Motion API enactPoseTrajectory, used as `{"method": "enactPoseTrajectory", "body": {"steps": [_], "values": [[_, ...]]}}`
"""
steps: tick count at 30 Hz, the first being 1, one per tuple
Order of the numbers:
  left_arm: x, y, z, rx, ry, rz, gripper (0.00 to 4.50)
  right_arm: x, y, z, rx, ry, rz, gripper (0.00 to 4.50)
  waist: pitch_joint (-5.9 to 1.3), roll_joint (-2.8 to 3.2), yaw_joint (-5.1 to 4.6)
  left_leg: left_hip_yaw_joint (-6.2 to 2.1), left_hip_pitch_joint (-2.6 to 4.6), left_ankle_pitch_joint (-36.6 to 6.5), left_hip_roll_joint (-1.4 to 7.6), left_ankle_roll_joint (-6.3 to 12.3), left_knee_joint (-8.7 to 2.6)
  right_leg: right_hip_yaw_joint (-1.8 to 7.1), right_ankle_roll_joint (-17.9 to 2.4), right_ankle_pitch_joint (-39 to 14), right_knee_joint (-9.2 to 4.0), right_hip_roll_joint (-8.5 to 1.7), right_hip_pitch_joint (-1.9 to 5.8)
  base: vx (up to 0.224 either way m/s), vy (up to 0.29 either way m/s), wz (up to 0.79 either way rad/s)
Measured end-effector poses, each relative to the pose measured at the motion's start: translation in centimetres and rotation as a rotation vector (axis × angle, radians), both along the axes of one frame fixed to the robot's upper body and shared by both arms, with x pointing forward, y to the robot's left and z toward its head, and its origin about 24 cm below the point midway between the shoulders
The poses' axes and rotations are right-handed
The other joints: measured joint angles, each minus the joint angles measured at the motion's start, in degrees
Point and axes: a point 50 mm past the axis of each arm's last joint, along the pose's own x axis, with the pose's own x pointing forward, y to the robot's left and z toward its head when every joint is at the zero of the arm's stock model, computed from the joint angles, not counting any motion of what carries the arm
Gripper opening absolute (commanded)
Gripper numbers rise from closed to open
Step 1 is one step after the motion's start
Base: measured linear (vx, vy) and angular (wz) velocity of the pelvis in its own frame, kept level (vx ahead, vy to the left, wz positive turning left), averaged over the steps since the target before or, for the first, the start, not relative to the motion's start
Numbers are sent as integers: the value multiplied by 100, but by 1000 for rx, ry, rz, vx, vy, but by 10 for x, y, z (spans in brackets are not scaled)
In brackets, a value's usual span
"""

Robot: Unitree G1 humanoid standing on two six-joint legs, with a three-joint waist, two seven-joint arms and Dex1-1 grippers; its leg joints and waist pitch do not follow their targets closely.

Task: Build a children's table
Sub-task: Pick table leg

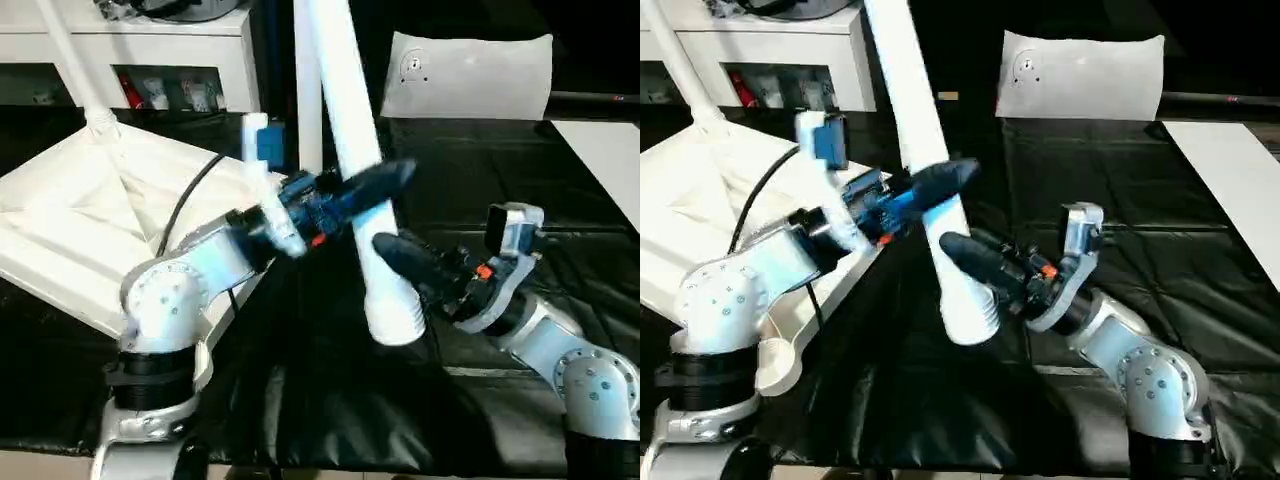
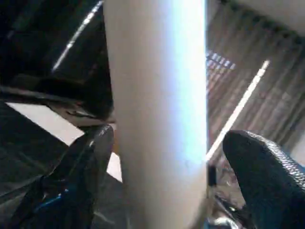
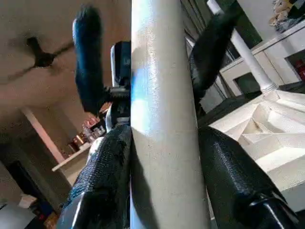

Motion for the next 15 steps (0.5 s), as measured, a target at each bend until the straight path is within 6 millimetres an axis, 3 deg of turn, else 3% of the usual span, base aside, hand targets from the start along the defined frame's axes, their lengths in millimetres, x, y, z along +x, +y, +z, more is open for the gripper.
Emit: {"method": "enactPoseTrajectory", "body": {"steps": [6,15], "values": [[-1,8,3,-5,-101,-11,376,-1,0,-1,2,-6,21,180,0,-1,4,0,2,3,0,-14,-2,0,2,2,1,0,0,0,0,0],[1,17,1,9,-157,-34,290,-3,2,-2,-7,-12,60,180,0,-1,5,0,4,5,0,-16,-3,0,1,2,3,0,2,0,0,0]]}}
